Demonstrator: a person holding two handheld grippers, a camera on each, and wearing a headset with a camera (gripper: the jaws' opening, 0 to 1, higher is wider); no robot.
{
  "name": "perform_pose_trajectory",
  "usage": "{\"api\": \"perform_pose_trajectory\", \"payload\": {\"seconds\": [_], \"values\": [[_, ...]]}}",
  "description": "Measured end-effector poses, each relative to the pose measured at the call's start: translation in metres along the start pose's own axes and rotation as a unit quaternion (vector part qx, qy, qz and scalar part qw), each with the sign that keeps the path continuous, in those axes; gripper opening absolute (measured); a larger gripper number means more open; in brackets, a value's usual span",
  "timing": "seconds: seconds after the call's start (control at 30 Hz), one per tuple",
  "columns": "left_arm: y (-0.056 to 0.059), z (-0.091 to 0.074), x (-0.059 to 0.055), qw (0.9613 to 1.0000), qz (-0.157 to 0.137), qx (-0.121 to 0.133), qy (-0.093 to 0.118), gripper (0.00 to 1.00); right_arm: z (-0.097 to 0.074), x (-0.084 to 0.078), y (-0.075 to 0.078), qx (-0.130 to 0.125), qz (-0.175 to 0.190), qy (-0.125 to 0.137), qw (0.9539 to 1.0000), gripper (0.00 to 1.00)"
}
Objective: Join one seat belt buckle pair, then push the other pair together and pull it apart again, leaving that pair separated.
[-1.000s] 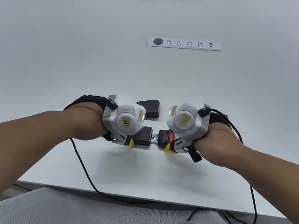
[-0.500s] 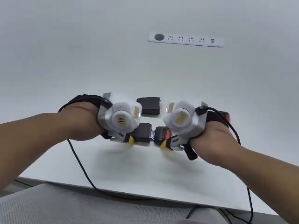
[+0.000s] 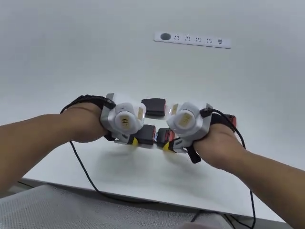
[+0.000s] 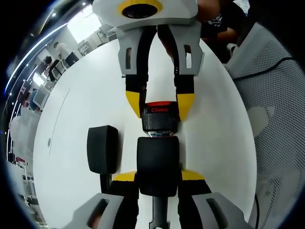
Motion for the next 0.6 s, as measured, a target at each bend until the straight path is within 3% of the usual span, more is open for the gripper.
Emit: {"api": "perform_pose_trajectory", "payload": {"seconds": [0.2, 0.3, 0.37, 0.6], "values": [[0.000, -0.001, -0.001, 1.0000, -0.005, 0.003, 0.002, 0.32, 0.000, -0.003, 0.001, 0.002, -0.004, 0.004, 1.0000, 0.33], [0.001, -0.003, -0.007, 0.9994, -0.010, 0.014, 0.029, 0.31, -0.002, -0.007, 0.003, 0.010, -0.013, 0.019, 0.9997, 0.33], [0.001, -0.004, -0.011, 0.9995, -0.006, 0.009, 0.028, 0.31, -0.003, -0.008, 0.003, 0.016, 0.000, 0.027, 0.9995, 0.33], [0.000, -0.002, -0.009, 0.9997, -0.007, 0.000, 0.022, 0.30, -0.002, -0.008, 0.003, 0.016, -0.011, 0.023, 0.9995, 0.33]]}}
Point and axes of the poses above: the centre of the closed fingertips' face, and the gripper's own axes: z roughly forward along the fingers, y roughly to its right, x roughly out of its top, the point moved 6 cm from there along -z, roughly backward along the fingers, and after that the axes turned 6 degrees about z, right-handed, at the moved point
